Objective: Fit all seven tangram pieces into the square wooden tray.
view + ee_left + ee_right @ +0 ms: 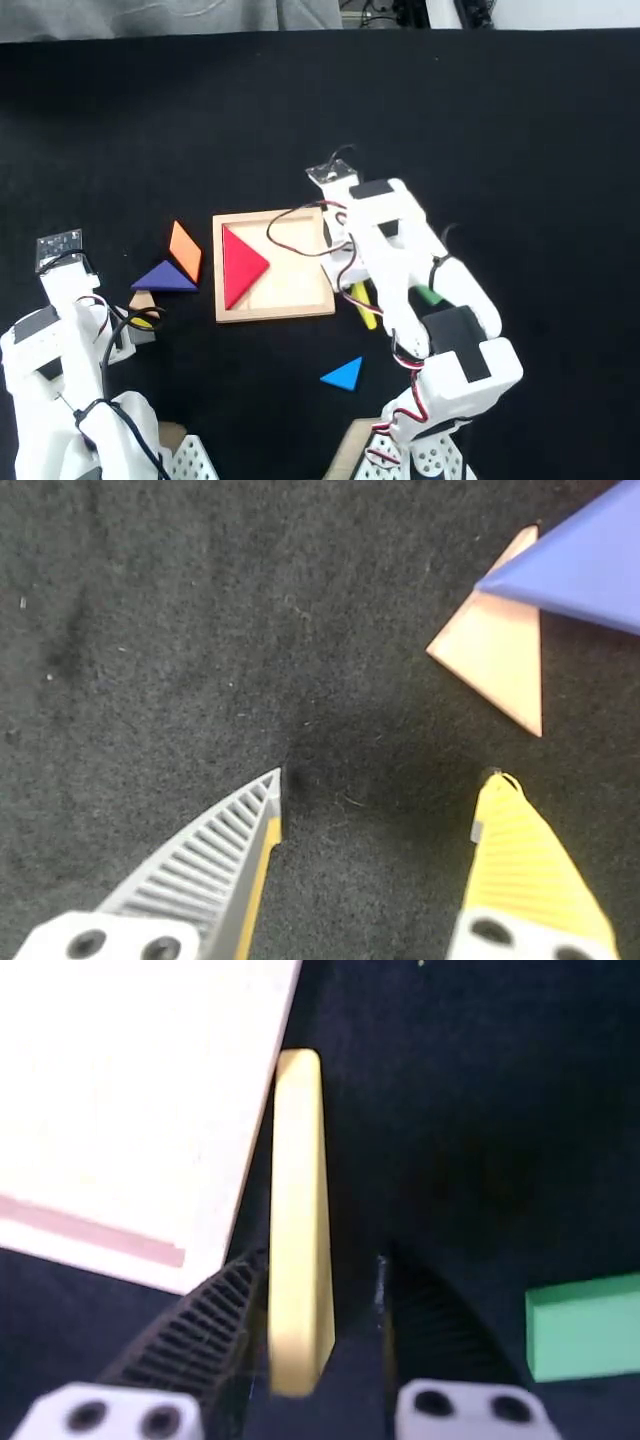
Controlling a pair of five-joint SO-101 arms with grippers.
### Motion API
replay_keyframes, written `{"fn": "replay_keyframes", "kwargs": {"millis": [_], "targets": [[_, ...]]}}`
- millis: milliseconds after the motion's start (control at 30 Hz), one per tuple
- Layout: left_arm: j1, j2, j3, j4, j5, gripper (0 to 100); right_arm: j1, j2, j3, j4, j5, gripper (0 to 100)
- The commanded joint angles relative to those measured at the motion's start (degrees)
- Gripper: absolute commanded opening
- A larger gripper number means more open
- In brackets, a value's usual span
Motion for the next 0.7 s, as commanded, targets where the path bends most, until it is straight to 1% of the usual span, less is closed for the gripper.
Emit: {"fn": "replay_keyframes", "kwargs": {"millis": [0, 100, 133, 200, 233, 300, 400, 467, 533, 567, 600, 667], "targets": [[-0.4, -1.05, -0.22, -0.62, 0.0, 30, -0.35, -0.48, -8.04, 6.68, -0.09, 13.8], [-0.4, -1.05, -0.22, -0.62, 0.0, 30, -0.35, -0.48, -11.56, 10.2, 0.18, 13.0], [-0.4, -1.05, -0.22, -0.62, 0.0, 30, -0.35, -0.48, -12.26, 10.9, 1.32, 10.6], [-0.4, -1.05, -0.22, -0.62, 0.0, 30, -0.35, -0.48, -12.7, 11.25, 4.04, 2.1], [-0.4, -1.05, -0.22, -0.62, 0.0, 30, -0.26, -0.48, -12.7, 11.43, 4.31, 0.7], [-0.4, -1.05, -0.22, -0.62, 0.0, 30, 0.44, -0.48, -12.53, 11.6, 4.22, 2.8], [-0.4, -1.05, -0.22, -0.62, 0.0, 30, 2.9, -0.75, -13.49, 11.96, 4.57, 1.1], [-0.4, -1.05, -0.22, -0.62, 0.0, 30, 4.4, -2.33, -15.6, 14.42, 5.45, 1.1], [-0.4, -1.05, -0.22, -0.62, 0.0, 30, 4.66, -5.23, -18.86, 18.55, 10.11, 1.1], [-0.4, -1.05, -0.22, -0.62, 0.0, 30, 4.57, -6.9, -20.44, 21.01, 13.8, 1.1], [-0.4, -1.05, -0.22, -0.62, 0.0, 30, 4.31, -8.57, -22.11, 23.38, 18.02, 1.1], [-0.4, -1.05, -0.22, -0.62, 0.0, 30, 2.55, -11.12, -25.19, 26.99, 29.01, 1.1]]}}
